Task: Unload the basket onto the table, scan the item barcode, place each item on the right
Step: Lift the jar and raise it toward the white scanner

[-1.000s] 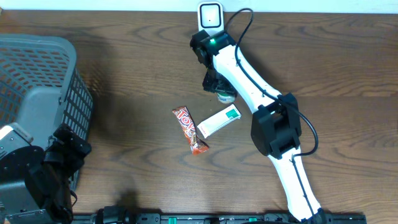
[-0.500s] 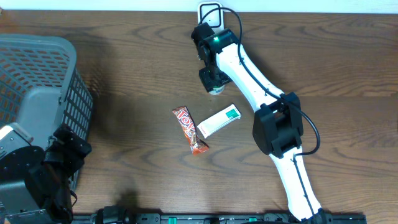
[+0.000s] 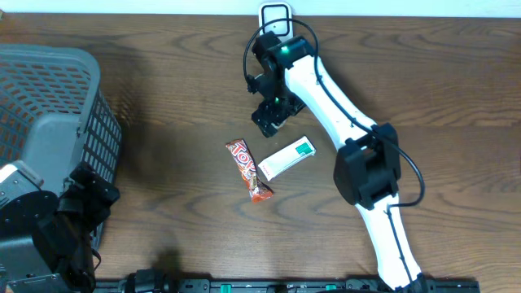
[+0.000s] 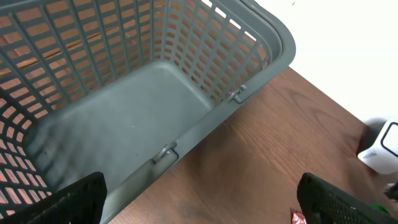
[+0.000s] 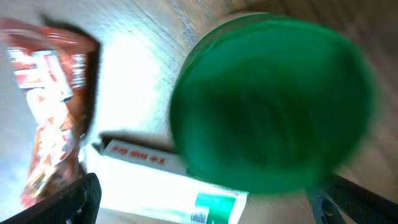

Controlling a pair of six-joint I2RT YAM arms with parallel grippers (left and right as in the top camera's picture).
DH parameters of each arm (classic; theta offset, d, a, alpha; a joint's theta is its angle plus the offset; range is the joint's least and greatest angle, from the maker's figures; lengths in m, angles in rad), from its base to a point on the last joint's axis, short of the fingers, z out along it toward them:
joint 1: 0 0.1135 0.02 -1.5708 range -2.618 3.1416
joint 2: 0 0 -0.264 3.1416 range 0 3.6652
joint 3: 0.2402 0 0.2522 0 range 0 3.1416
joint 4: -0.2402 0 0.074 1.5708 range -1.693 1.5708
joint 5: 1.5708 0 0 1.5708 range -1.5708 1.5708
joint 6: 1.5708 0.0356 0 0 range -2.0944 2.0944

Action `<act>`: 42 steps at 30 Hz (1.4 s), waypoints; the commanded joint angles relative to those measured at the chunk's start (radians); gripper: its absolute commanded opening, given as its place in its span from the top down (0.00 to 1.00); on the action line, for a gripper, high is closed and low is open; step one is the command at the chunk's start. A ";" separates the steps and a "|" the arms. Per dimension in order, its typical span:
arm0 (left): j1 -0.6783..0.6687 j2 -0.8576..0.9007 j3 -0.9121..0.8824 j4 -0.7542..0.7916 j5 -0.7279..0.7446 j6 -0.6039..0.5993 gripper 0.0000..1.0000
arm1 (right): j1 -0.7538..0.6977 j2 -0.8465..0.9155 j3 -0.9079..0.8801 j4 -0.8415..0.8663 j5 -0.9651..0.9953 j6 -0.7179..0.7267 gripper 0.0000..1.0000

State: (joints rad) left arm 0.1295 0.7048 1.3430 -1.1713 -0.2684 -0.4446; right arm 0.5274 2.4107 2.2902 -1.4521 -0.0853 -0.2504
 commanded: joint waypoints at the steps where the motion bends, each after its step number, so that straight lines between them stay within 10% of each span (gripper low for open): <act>1: 0.005 -0.001 0.002 -0.003 -0.014 0.005 0.02 | 0.000 -0.134 0.002 0.005 -0.021 0.050 0.01; 14: 0.005 -0.001 0.002 -0.003 -0.014 0.005 0.02 | 0.011 -0.224 0.002 0.103 -0.118 0.531 0.01; 22: 0.005 -0.001 0.002 -0.003 -0.014 0.005 0.02 | 0.012 -0.218 0.001 -0.055 0.005 1.808 0.01; 28: 0.005 -0.001 0.002 -0.003 -0.014 0.005 0.02 | 0.043 -0.206 -0.015 -0.040 0.122 2.280 0.01; 42: 0.005 -0.001 0.002 -0.003 -0.014 0.005 0.02 | 0.054 -0.074 -0.072 0.269 0.145 2.302 0.01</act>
State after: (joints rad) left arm 0.1295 0.7048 1.3430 -1.1713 -0.2684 -0.4446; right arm 0.5903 2.3211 2.2219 -1.1950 0.0345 2.0163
